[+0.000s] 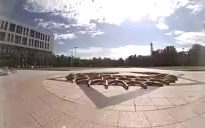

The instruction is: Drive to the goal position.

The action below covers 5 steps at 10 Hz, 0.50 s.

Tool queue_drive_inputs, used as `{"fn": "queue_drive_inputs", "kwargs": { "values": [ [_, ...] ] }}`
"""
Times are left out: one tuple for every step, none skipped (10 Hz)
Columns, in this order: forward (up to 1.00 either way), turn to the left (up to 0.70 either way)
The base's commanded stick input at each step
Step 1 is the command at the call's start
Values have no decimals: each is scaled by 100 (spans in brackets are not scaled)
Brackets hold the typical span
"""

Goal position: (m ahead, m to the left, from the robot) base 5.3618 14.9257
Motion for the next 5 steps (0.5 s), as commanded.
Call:
{"fn": "queue_drive_inputs", "kwargs": {
  "values": [
    [6, -1],
    [6, -1],
    [5, -1],
    [6, -1],
    [6, -1]
  ]
}}
